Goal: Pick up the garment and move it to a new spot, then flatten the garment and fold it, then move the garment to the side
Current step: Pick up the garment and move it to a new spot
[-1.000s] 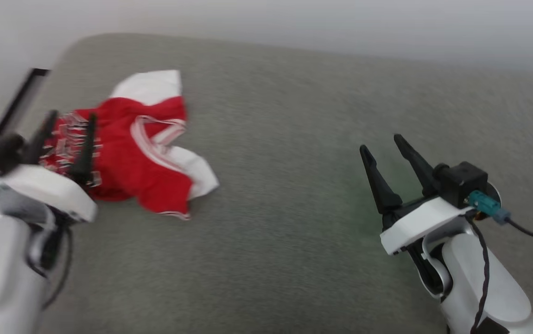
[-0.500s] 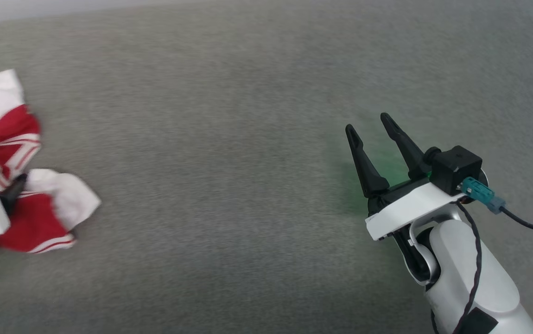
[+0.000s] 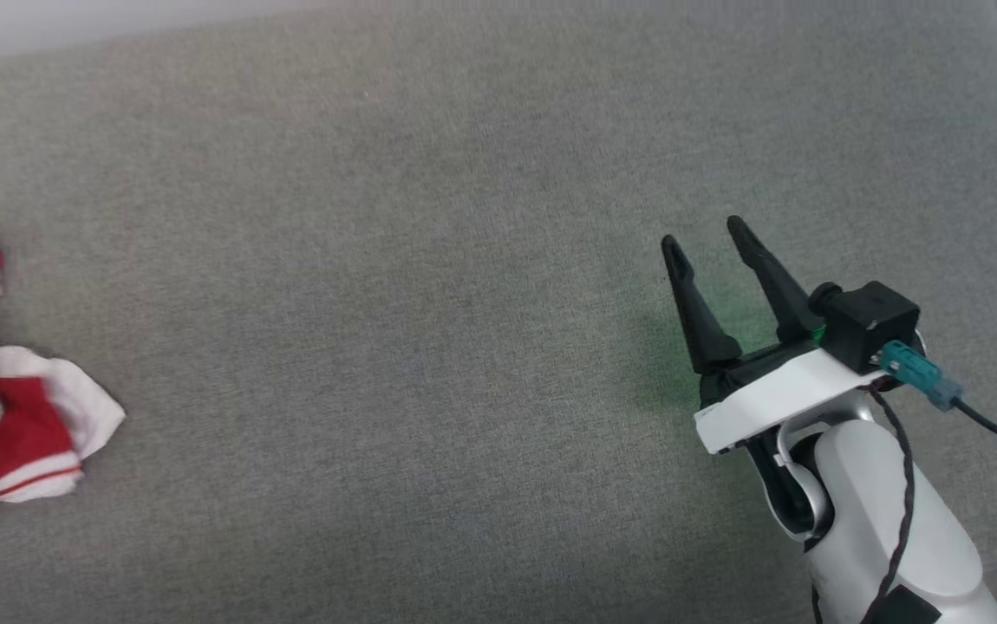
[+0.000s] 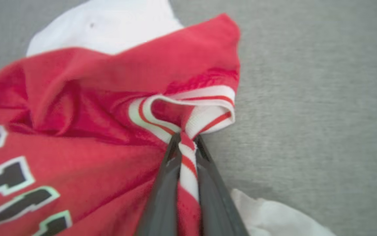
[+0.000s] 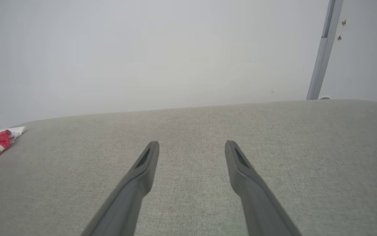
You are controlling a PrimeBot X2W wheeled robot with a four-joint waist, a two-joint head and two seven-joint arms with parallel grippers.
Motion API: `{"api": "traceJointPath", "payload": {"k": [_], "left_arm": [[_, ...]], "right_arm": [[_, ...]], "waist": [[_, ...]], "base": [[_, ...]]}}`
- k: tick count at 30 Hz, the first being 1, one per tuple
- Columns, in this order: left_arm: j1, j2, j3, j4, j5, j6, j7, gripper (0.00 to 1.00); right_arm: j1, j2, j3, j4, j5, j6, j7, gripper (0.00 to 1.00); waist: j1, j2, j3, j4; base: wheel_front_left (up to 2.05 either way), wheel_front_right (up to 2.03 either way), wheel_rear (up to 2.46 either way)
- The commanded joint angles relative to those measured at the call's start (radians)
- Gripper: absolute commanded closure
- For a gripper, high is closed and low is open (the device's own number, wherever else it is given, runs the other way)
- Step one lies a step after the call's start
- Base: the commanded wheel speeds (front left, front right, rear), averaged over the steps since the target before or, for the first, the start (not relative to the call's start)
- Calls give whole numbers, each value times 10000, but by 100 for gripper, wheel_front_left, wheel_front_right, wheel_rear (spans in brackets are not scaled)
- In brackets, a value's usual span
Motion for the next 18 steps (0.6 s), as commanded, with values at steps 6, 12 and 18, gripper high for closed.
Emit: {"api": "traceJointPath", "payload": {"k": [6, 12, 18], "left_arm": [[-750, -269, -961, -1251, 429, -31, -787, 100], [-1918, -501, -2436, -2994, 460, -35, -1011, 100], [-3375, -1396, -4139, -4608, 96, -37, -916, 100]], "right_arm": [[263, 183, -278, -209, 95, -3, -50, 0], [436, 405, -304, -323, 246, -3, -51, 0], [640, 576, -554, -507, 477, -3, -50, 0]], "waist": [[0, 0, -507, 62], [0, 0, -675, -429], [0, 0, -579, -1155]], "base": [[0, 0, 0], [0, 0, 0], [0, 0, 0]]}}
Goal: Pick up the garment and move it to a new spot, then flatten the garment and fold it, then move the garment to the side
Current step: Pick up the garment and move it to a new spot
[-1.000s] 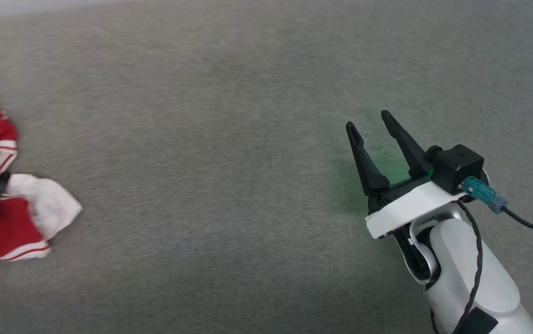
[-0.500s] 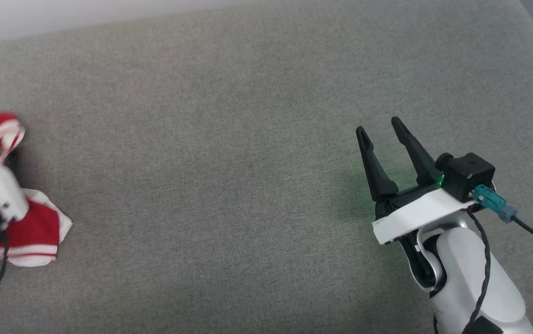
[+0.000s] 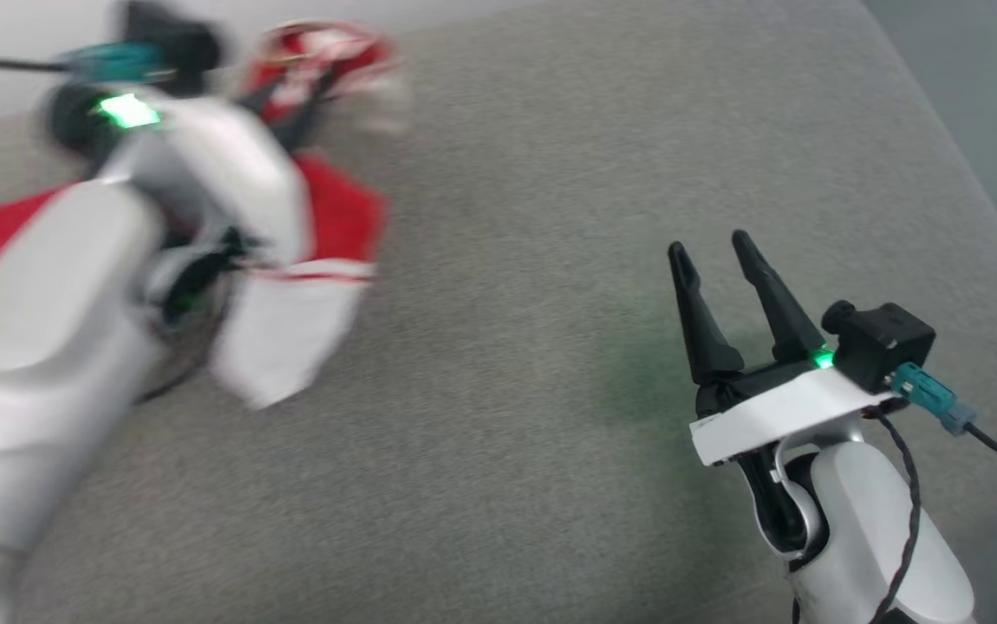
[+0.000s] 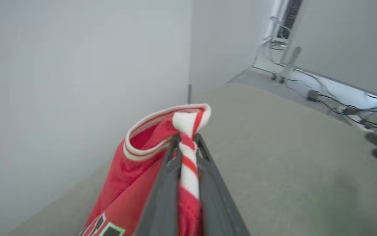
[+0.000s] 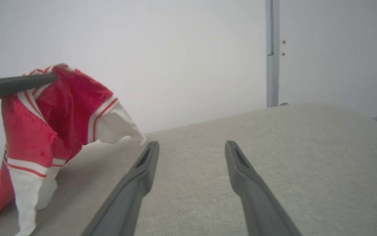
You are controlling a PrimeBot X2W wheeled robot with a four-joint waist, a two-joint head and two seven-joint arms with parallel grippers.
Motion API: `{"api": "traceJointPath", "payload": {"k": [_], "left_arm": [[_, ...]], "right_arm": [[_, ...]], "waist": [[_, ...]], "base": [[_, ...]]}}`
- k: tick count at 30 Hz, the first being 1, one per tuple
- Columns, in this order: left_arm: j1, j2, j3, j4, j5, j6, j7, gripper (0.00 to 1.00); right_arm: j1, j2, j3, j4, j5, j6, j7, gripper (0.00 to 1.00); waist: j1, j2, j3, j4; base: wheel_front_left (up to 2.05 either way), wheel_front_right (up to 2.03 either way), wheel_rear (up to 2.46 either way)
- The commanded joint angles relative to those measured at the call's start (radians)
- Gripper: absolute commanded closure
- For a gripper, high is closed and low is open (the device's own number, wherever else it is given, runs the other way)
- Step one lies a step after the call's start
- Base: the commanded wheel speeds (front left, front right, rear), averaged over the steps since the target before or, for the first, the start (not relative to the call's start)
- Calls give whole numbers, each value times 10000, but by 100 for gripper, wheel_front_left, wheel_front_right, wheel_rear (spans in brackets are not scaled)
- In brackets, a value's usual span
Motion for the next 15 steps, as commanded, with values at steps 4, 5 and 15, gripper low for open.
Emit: {"api": "traceJointPath", "payload": {"k": [4, 5, 15], "left_arm": [[-874, -966, -1581, -1174, -633, 13, -94, 100], [-973, -1110, -2020, -1383, -797, 13, -111, 100], [-489, -761, -4574, -1860, -2202, 17, 791, 100]], "right_arm": [[261, 109, -306, -183, 239, -3, -50, 0], [282, 121, -375, -206, 257, -3, -50, 0], [466, 170, -674, -607, 684, -3, -50, 0]], "waist": [[0, 0, 253, -687], [0, 0, 303, -794], [0, 0, 732, -1796]], "base": [[0, 0, 0], [0, 0, 0], [0, 0, 0]]}}
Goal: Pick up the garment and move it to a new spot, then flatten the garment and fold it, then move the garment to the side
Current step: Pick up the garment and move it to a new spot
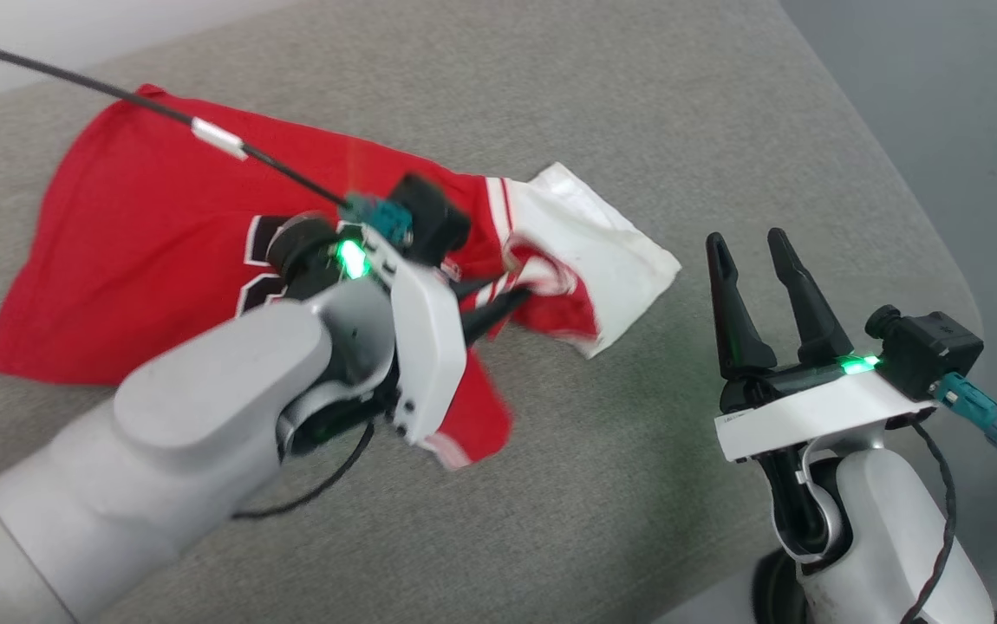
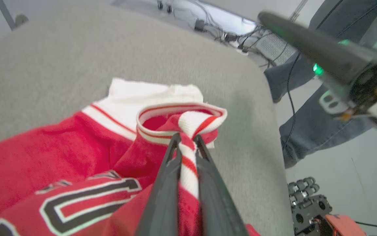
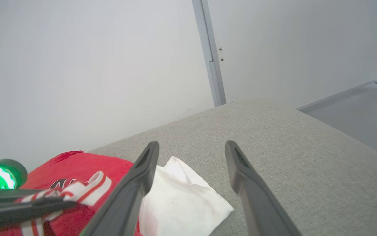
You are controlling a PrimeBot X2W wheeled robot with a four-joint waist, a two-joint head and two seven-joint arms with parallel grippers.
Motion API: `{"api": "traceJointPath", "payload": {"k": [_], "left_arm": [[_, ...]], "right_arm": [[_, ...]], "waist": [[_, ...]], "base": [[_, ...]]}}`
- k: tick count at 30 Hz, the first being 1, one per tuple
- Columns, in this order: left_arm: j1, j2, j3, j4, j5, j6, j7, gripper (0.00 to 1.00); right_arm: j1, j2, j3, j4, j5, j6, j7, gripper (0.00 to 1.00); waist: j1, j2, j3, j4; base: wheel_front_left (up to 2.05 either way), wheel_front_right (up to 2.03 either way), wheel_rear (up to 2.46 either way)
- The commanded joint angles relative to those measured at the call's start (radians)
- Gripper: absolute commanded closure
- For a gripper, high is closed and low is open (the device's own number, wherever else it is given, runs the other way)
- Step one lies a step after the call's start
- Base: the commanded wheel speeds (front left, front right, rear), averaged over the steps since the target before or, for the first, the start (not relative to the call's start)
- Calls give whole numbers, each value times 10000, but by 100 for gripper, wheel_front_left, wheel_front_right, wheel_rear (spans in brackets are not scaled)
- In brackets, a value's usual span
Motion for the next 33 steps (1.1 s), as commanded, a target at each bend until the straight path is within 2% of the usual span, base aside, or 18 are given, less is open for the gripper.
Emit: {"api": "traceJointPath", "payload": {"k": [1, 4, 11, 15, 18, 19, 21, 22, 29, 33], "left_arm": [[378, 114, -39, 44, 196, 25, 429, 100], [806, 269, -43, 222, 367, 25, 1256, 100], [1418, 705, -155, 680, 2173, 29, 3582, 100], [1440, 806, -219, 935, 2320, 52, 3950, 100], [1326, 752, -204, 747, 2453, 63, 3609, 100], [1233, 733, -187, 630, 2430, 63, 3409, 84], [922, 691, -111, 407, 2320, 63, 2757, 17], [785, 675, -73, 299, 2203, 61, 2425, 0], [641, 381, -47, -281, 898, 26, -147, 0], [1139, 510, -43, -303, -60, 26, -1806, 0]], "right_arm": [[72, 40, 15, -115, 169, -3, -51, 0], [127, 39, 45, -231, 379, -3, -50, 0], [-28, 38, 219, -417, 817, -3, -50, 0], [-91, 37, 304, -467, 936, -3, -50, 0], [-107, 38, 288, -450, 948, -3, -50, 0], [-125, 39, 262, -432, 898, -3, -50, 0], [-139, 32, 157, -400, 731, -3, -50, 0], [-139, 34, 118, -377, 656, -3, -50, 0], [-29, 23, -309, -101, -200, -3, -51, 0], [104, -108, -440, 124, -599, -3, -50, 0]], "waist": [[0, 0, 200, -287], [0, 0, 379, -500], [0, 0, 866, -895], [0, 0, 1016, -965], [0, 0, 1041, -874], [0, 0, 1013, -797], [0, 0, 908, -576], [0, 0, 839, -442], [0, 0, -7, 859], [0, 0, -569, 1615]], "base": [[0, 0, 0], [0, 0, 0], [0, 0, 0], [0, 0, 0], [0, 0, 0], [0, 0, 0], [0, 0, 0], [0, 0, 0], [0, 0, 0], [0, 0, 0]]}}
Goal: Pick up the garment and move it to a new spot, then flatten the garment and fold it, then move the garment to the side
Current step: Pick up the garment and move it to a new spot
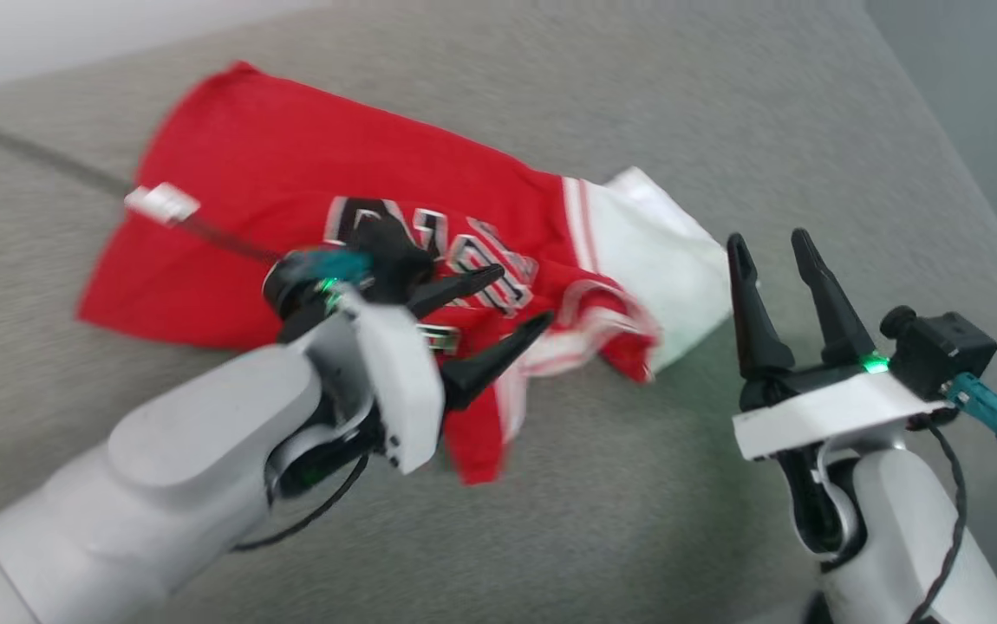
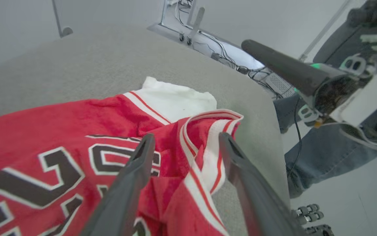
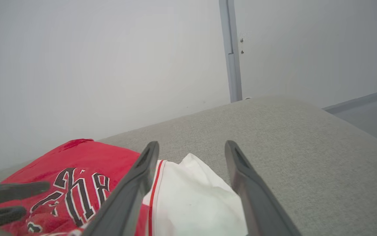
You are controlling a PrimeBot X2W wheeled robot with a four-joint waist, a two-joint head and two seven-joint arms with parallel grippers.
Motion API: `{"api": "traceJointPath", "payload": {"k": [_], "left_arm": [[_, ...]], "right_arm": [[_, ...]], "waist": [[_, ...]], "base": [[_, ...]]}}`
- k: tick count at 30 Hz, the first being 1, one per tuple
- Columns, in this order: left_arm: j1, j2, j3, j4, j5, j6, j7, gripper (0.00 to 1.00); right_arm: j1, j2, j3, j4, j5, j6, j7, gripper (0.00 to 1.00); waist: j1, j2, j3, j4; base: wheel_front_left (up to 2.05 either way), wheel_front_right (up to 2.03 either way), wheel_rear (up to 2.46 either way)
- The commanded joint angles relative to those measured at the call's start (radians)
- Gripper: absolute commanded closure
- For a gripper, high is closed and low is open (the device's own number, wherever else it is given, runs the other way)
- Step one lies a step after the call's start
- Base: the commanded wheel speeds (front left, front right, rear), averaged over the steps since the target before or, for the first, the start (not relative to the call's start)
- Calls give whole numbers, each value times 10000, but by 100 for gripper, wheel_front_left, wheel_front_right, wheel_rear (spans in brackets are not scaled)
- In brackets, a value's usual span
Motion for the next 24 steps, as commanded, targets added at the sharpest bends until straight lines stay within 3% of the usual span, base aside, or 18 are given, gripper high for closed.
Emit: {"api": "traceJointPath", "payload": {"k": [1, 5, 9, 16, 24], "left_arm": [[371, 65, 2, 119, -189, 28, -484, 0], [1424, 62, 287, 850, -866, 28, -1939, 0], [2663, -149, 1189, 1993, -872, 25, -2245, 0], [5376, -778, 5021, 2894, 814, 337, -2257, 0], [8474, -1701, 9303, 1869, 3709, 485, -2260, 0]], "right_arm": [[126, -159, -94, 90, -127, -3, -50, 0], [383, -479, -262, 331, -310, -2, -50, 0], [703, -795, -493, 531, -416, -3, -50, 0], [1362, -1106, -795, 554, -408, -3, -50, 0], [2334, -1015, -1470, 317, -408, -3, -50, 0]], "waist": [[-1, 0, -746, 840], [-1, 0, -1255, 1637], [-1, 0, -1695, 2372], [-1, 0, -2250, 3194], [-1, 0, -2697, 3500]], "base": [[0, 0, 0], [0, 0, 0], [0, 0, 0], [0, 0, 0], [0, 0, 0]]}}
